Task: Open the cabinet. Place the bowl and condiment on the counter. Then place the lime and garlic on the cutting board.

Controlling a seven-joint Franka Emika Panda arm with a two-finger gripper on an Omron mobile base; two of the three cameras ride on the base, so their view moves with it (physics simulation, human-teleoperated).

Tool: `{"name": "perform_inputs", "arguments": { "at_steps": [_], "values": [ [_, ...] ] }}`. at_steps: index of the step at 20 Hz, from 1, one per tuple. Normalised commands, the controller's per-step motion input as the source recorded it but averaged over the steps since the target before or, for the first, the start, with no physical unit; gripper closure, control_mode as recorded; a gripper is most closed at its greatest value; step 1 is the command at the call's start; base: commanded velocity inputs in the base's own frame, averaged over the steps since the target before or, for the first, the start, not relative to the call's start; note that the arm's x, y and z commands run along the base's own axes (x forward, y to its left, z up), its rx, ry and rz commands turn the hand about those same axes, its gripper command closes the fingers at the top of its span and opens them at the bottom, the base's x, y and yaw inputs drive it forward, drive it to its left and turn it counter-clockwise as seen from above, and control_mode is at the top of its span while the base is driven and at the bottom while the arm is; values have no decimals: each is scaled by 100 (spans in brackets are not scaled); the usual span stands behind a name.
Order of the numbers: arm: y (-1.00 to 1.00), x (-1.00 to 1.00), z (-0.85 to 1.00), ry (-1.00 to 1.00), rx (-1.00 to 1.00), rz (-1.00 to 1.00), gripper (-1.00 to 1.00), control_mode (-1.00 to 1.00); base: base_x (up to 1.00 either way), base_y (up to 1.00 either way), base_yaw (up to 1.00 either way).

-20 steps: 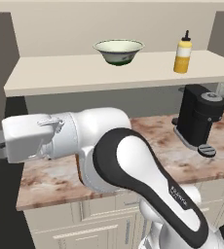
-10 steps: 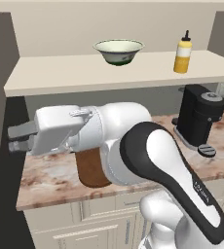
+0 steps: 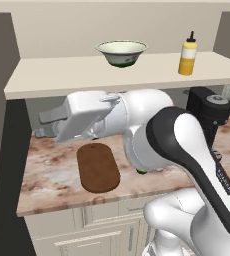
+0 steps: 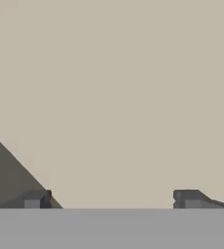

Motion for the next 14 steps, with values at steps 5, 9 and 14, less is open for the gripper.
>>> {"name": "perform_inputs", "arguments": {
  "at_steps": [5,9,14],
  "values": [
    [-46,19,-2,-15,-8,0,-100,-100,0,0,0],
    [-42,19,-19,-4,-4,-1,-100,-100,0,0,0],
    [-13,43,-28,-2,-18,-9,-100,-100,0,0,0]
  ]
}}
